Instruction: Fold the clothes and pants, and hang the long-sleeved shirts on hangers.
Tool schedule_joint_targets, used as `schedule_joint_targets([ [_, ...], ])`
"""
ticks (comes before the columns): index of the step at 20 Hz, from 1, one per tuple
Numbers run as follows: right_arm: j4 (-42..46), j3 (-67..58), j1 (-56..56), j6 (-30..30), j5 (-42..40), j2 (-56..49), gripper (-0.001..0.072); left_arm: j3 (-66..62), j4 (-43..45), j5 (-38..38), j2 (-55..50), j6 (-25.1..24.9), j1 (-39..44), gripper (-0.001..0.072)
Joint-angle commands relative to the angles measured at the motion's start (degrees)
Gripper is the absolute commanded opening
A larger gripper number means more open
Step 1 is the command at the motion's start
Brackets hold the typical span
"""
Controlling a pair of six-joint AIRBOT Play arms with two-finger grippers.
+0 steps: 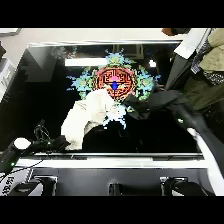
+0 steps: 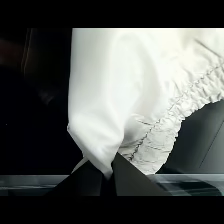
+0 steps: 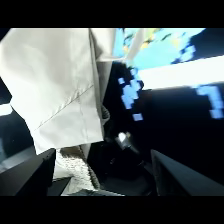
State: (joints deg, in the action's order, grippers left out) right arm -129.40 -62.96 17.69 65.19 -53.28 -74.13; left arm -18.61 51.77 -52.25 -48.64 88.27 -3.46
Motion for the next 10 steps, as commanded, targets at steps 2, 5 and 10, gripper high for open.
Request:
schedule_joint_targets([
  [2, -14.8, -0.1, 5.5, 11.7, 8.2, -13.6, 0.069, 0.0, 0.0, -0.3, 0.0, 0.0, 0.0, 0.0018],
  [5, -18.4, -0.1, 8.5, 15.2, 15.9, -16.0, 0.0688, 0.0, 0.0, -1.2, 0.0, 0.0, 0.0, 0.0018],
  [10, -18.4, -0.6, 8.7, 11.6, 32.7, -18.3, 0.0669, 0.0, 0.0, -2.6, 0.0, 0.0, 0.0, 0.0018],
])
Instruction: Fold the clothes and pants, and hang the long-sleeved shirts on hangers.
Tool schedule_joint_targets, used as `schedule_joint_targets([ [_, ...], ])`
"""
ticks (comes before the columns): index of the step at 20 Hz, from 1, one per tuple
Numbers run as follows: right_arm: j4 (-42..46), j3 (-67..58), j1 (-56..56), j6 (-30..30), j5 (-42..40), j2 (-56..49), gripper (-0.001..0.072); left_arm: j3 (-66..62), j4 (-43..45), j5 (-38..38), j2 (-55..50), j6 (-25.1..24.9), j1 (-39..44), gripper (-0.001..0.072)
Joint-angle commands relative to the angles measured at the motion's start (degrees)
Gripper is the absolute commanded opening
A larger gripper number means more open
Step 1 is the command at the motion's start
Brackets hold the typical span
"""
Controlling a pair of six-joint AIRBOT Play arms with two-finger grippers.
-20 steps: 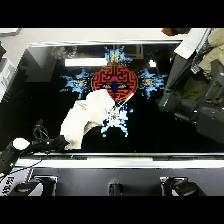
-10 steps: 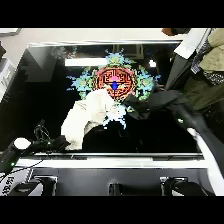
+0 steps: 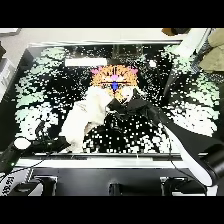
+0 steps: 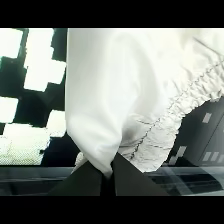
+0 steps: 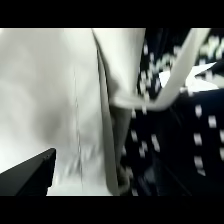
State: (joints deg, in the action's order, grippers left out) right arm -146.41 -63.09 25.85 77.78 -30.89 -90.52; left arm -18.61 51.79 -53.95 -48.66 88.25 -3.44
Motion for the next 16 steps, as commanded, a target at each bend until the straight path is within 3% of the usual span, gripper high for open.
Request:
schedule_joint_targets([
  [1, -1.4, -1.5, 0.6, -1.5, 10.9, -3.2, 0.0669, 0.0, 0.0, -0.9, 0.0, 0.0, 0.0, 0.0018],
  [9, -0.8, -9.7, 0.6, -2.1, 12.7, -12.2, 0.066, 0.0, 0.0, -1.1, 0.0, 0.0, 0.0, 0.0018],
  [12, -0.8, -12.2, 0.6, -2.2, 9.8, -14.7, 0.0658, 0.0, 0.0, -1.1, 0.0, 0.0, 0.0, 0.0018],
  [16, 0.3, -14.9, 0.6, -2.2, 5.2, -16.7, 0.0548, 0.0, 0.0, -1.1, 0.0, 0.0, 0.0, 0.0018],
])
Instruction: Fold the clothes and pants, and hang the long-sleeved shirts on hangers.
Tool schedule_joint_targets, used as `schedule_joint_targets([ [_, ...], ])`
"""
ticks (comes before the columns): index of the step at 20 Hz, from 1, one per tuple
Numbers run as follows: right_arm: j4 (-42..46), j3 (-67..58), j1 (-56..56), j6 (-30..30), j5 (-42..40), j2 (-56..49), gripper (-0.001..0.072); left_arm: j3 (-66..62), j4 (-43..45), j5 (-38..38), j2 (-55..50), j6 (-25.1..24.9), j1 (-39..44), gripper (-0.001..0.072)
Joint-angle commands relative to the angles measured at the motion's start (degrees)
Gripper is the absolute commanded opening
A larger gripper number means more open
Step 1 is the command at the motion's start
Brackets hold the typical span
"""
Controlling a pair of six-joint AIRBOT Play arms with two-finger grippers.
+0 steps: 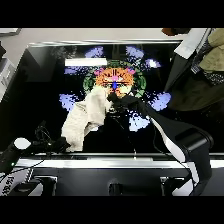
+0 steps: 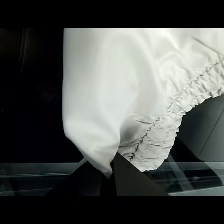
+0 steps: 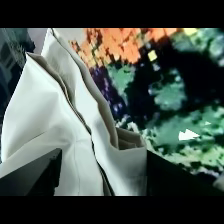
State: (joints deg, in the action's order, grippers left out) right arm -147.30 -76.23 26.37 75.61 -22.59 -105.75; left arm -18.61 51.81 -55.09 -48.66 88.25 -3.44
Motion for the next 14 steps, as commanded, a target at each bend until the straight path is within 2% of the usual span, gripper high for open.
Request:
schedule_joint_targets([
  [1, 1.1, -1.8, -0.2, -0.2, -3.3, -1.4, 0.0518, 0.0, 0.0, 0.1, 0.0, 0.0, 0.0, 0.0018],
  [2, 1.3, -1.8, -0.3, -0.4, -4.0, -1.3, 0.035, 0.0, 0.0, 0.1, 0.0, 0.0, 0.0, 0.0018],
  [3, 1.4, -1.8, -0.6, -0.1, -4.8, -1.0, 0.001, 0.0, 0.0, 0.1, 0.0, 0.0, 0.0, 0.0018],
  [8, 3.4, -1.8, -0.7, 0.1, -5.3, 1.9, 0.0019, -0.2, 0.1, -0.4, 0.0, 0.0, 0.0, 0.0017],
  [11, 11.9, -1.8, -1.9, -3.4, -8.4, 6.3, 0.0018, -3.5, 0.2, -0.5, 0.3, -1.4, -0.3, 0.0018],
  [14, 24.7, -1.8, -6.9, -9.6, -15.8, 12.9, 0.0018, -10.5, 0.2, -1.7, 1.3, -1.3, -3.6, 0.0018],
])
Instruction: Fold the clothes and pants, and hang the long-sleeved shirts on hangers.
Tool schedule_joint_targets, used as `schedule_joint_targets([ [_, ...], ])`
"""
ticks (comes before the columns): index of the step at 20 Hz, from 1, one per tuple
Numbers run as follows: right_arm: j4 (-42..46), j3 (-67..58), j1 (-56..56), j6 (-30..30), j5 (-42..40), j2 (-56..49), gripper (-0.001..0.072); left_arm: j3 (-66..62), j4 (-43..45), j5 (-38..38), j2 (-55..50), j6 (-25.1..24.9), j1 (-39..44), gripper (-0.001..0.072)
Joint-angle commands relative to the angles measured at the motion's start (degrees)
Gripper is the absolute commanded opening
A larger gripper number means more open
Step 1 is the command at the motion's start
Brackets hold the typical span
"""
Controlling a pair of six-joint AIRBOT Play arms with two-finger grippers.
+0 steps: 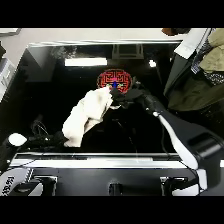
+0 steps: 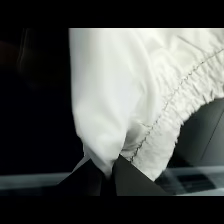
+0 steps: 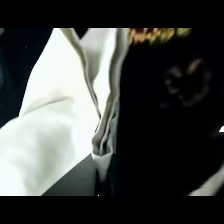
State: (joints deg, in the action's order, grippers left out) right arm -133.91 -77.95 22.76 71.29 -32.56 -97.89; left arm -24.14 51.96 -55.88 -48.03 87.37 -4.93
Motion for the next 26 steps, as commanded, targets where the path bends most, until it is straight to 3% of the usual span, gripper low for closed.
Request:
schedule_joint_targets([
  [1, 15.2, -0.1, -5.4, -7.0, -8.3, 7.7, 0.0018, -7.9, 0.1, -1.7, 1.2, -0.5, -3.7, 0.0018],
  [5, 24.7, -0.1, -12.2, -6.5, -17.0, 20.0, 0.0019, -18.1, -1.6, -5.6, 2.8, -0.4, -8.8, 0.0017],
  [8, 25.9, -0.1, -13.2, -2.4, -22.0, 28.2, 0.0019, -23.8, -6.4, -7.8, 2.8, -0.4, -9.4, 0.0017],
  [14, 26.1, -0.1, -13.2, -0.6, -26.0, 41.0, 0.0019, -30.3, -20.2, -9.4, 2.8, -0.5, -9.3, 0.0017],
  [26, 21.6, -0.1, -13.2, -1.7, -30.2, 65.8, 0.0019, -39.3, -20.4, -10.6, 16.9, -1.6, -9.3, 0.0017],
])
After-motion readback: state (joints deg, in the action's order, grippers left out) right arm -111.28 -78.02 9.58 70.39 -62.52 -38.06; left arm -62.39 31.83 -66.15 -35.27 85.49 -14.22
